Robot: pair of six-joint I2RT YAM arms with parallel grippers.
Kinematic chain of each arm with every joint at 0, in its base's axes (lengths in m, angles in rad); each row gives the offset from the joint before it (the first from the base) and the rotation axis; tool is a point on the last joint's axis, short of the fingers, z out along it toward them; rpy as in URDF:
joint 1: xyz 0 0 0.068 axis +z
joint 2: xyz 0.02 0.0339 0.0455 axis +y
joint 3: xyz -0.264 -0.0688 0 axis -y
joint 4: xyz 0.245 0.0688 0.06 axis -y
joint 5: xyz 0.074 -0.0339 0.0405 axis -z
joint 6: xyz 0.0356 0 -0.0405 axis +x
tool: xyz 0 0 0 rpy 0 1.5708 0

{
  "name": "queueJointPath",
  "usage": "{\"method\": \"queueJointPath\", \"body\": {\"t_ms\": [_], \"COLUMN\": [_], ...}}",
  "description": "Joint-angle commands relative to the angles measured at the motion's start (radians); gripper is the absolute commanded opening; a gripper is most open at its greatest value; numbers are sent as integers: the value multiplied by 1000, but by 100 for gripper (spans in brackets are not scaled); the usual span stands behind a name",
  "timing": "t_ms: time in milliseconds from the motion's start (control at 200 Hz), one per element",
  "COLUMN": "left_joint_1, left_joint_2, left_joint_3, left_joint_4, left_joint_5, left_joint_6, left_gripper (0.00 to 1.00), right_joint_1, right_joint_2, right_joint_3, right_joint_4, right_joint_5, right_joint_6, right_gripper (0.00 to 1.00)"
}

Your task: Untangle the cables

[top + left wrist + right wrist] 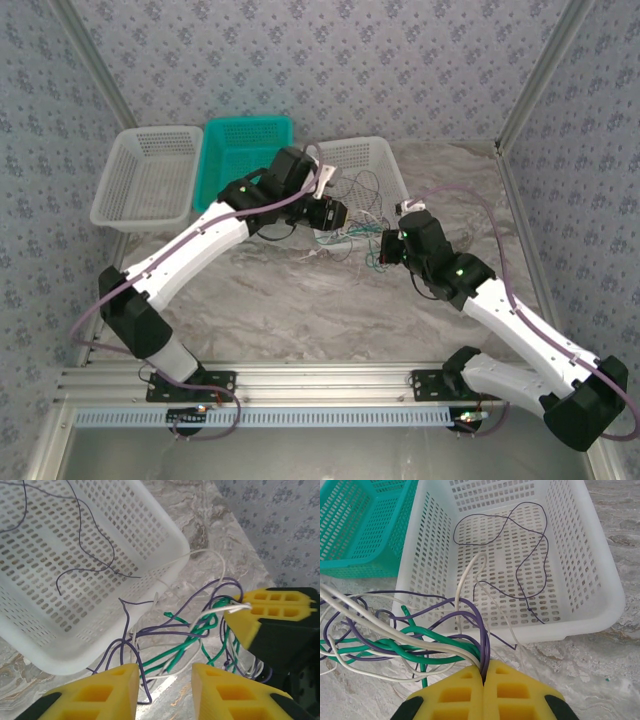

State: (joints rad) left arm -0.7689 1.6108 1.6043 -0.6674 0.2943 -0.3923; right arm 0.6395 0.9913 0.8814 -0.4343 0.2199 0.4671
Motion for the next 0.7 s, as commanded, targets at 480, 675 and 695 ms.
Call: {"method": "queueJointPath", "body": {"t_ms": [480,675,695], "left_joint_1": [-6,-6,-5], "left_joint_2": [47,47,46], "left_joint_3": [9,7,6], "left_joint_4": [-41,-44,-44], "left_joint_5": [3,2,2], "left_joint_6": [20,21,21], "left_gripper": [21,14,13], "right_joint_1": [-11,-11,-11], "right_joint_2": [-2,-2,-2], "right_joint_3": [21,23,22], "right_joint_4": [11,9,11], "right_joint_5": [-1,-1,0], "right_joint_6": [13,13,13], "right_gripper": [0,0,0]}}
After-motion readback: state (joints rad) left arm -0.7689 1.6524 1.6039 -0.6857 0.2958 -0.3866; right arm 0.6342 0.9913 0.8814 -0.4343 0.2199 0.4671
